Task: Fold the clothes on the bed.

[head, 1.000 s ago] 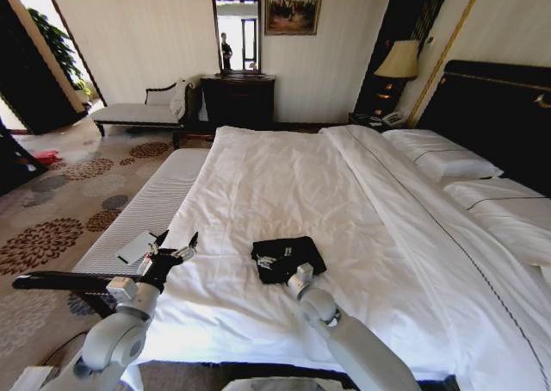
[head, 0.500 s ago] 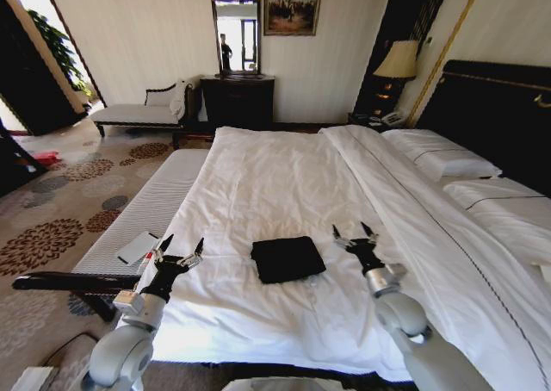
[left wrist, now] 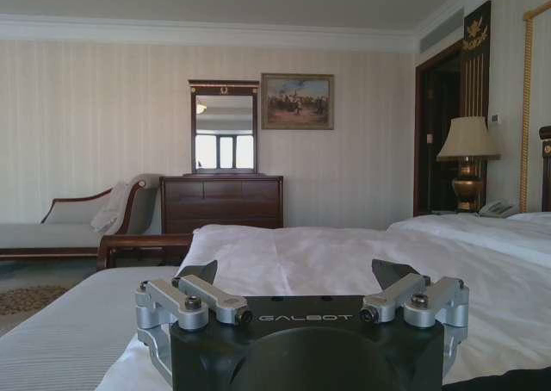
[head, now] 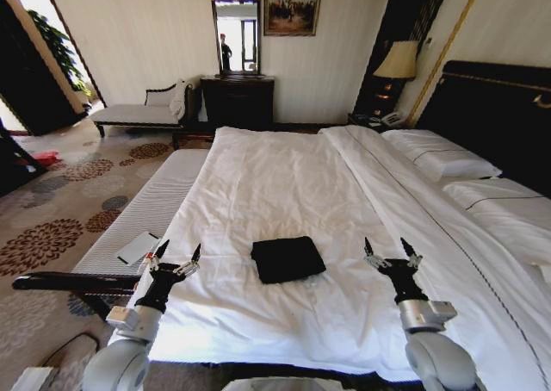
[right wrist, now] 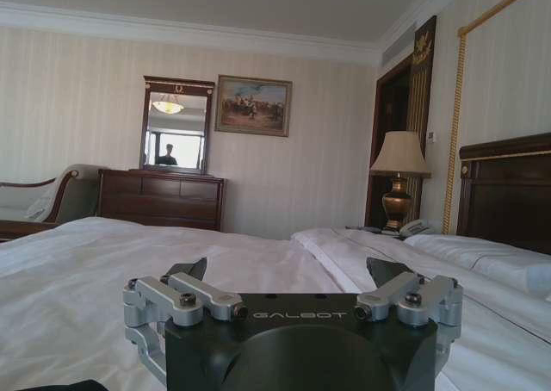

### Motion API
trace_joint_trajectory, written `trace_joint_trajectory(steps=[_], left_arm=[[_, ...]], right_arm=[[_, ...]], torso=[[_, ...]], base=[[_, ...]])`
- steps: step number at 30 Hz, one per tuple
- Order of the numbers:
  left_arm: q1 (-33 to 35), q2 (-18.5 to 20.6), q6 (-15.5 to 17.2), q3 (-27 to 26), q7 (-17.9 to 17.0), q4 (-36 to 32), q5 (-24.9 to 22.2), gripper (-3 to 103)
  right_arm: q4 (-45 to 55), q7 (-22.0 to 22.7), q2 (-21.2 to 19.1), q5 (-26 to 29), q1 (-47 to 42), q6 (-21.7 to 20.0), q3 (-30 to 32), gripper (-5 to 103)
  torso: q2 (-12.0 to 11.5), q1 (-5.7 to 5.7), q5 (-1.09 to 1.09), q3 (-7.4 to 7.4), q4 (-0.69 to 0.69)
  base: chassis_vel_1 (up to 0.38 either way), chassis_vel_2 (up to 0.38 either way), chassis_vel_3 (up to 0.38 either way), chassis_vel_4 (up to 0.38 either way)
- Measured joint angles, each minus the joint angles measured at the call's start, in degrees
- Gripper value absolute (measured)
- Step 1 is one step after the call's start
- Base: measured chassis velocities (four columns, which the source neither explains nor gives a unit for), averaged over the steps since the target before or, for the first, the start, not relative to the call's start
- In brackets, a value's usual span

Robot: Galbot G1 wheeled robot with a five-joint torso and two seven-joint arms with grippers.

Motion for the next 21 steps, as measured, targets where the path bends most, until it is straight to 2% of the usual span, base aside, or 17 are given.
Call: trace_joint_trajectory(steps=[21], left_arm=[[-0.6, -0.2, -0.2, 1.2, 0.6, 1.5, 0.3, 100]], right_arm=[[-0.4, -0.7, 0.2, 0.1, -0.3, 0.2, 0.0, 100]], torso=[[0.0, 0.00, 0.00, 0.01, 0.00]], base=[[0.000, 0.000, 0.000, 0.000]])
